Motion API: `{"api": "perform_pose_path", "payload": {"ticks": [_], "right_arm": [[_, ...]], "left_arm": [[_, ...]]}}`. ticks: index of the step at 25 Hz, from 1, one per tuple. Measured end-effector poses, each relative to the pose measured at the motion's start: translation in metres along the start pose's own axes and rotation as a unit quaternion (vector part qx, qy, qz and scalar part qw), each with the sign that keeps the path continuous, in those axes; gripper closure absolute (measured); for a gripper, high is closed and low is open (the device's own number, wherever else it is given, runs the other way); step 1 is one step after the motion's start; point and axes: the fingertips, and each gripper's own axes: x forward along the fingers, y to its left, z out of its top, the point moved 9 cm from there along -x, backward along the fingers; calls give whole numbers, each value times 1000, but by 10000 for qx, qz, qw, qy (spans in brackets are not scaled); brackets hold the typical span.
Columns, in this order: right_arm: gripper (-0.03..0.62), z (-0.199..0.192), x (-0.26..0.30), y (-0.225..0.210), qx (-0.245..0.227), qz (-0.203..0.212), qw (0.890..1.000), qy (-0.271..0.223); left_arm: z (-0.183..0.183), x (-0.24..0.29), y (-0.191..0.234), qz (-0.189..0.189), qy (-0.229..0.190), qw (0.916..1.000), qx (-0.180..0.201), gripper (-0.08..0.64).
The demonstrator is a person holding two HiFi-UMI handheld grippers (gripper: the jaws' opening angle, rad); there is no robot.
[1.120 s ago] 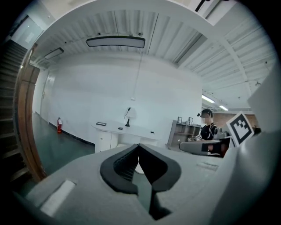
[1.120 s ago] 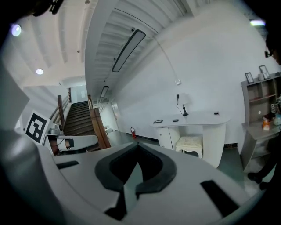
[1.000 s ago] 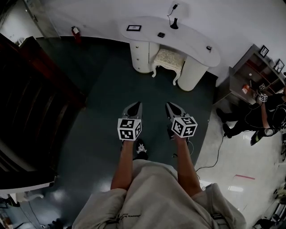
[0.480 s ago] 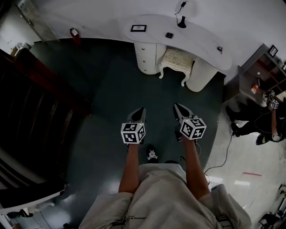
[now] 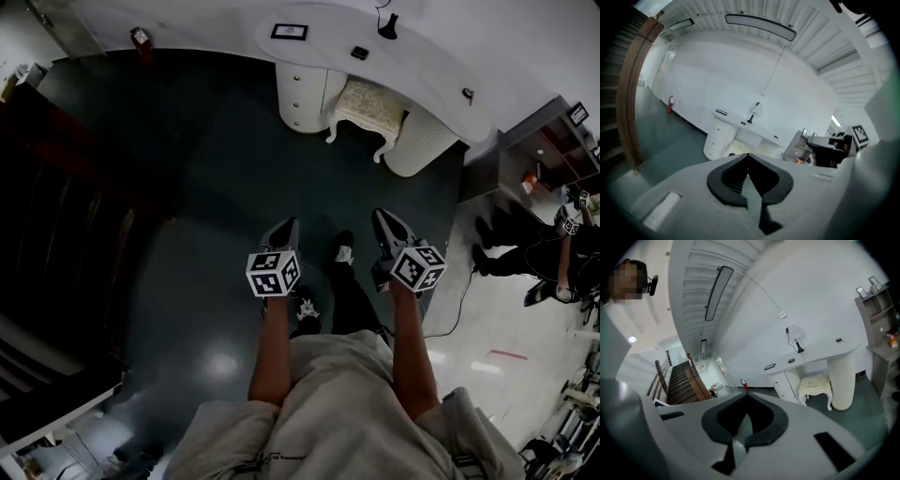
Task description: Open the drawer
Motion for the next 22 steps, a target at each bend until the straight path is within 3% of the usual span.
{"api": "perform_pose_path", "payload": {"ticks": [3, 7, 8, 11, 16, 18, 22], "right_arm": [[577, -2, 15, -6, 215, -22, 9996, -176], [577, 0, 43, -20, 830, 434, 9952, -298], [577, 3, 50, -25, 979, 544, 9932, -331], [577, 23, 72, -46, 1156, 815, 9891, -415], [577, 67, 120, -72, 935, 1892, 9764, -451], [577, 84, 140, -83, 689, 1972, 9777, -232], [577, 113, 178, -99, 225, 1913, 9812, 81]], "left_arm": [[4, 7, 10, 122, 19, 9998, 168, 551], [25, 21, 28, -97, -508, 9976, -455, 551], [30, 26, 30, -81, -576, 9972, -467, 551], [48, 51, 31, 80, -610, 9981, 22, 551], [83, 114, 21, 368, -496, 9911, 1181, 551], [103, 135, 13, 365, -612, 9888, 1310, 551], [144, 170, -4, -52, -900, 9871, 1324, 551]]}}
